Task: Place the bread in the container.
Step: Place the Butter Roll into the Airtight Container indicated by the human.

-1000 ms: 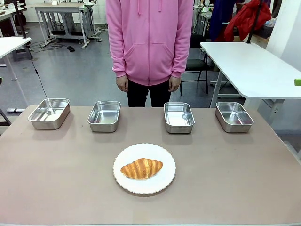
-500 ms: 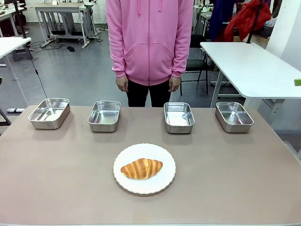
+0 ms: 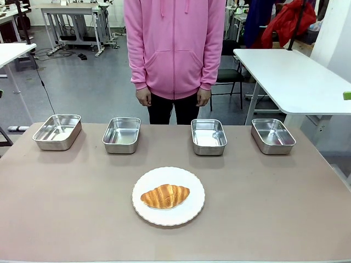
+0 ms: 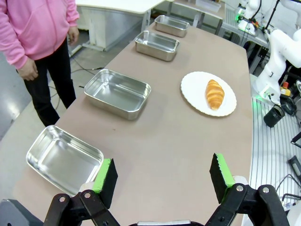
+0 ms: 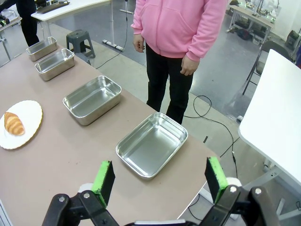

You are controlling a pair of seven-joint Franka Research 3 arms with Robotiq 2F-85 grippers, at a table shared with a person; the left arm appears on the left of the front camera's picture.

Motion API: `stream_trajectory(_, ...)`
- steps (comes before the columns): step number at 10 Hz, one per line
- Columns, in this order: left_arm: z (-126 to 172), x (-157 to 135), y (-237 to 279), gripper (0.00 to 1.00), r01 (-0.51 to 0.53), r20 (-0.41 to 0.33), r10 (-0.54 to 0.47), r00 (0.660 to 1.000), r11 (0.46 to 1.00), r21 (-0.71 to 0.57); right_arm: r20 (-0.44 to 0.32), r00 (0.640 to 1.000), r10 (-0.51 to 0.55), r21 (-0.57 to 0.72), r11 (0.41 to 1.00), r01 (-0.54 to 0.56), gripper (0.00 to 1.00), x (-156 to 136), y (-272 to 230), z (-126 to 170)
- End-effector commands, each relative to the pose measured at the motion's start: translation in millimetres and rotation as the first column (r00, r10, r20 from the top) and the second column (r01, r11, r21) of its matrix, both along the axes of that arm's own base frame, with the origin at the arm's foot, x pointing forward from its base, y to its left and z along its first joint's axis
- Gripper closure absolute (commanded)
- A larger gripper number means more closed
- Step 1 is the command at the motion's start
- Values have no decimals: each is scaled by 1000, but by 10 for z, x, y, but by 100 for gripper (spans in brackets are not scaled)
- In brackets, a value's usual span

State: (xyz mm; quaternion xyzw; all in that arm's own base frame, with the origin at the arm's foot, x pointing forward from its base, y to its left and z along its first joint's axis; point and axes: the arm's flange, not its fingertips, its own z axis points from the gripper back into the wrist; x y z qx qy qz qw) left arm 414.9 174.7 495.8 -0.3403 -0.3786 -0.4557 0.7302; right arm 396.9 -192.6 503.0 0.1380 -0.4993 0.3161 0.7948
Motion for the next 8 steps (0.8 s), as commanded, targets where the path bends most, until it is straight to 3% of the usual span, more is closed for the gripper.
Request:
stream_trajectory(1, 20, -12, -6, 0, 3, 8, -3, 1000, 1000, 1, 10, 1000, 9, -6, 1000, -9, 0, -13, 13, 12)
stream_trajectory(8, 20, -12, -6, 0, 3, 8, -3, 1000, 1000, 1, 10, 1000, 9, -6, 1000, -9, 0, -13, 13, 12)
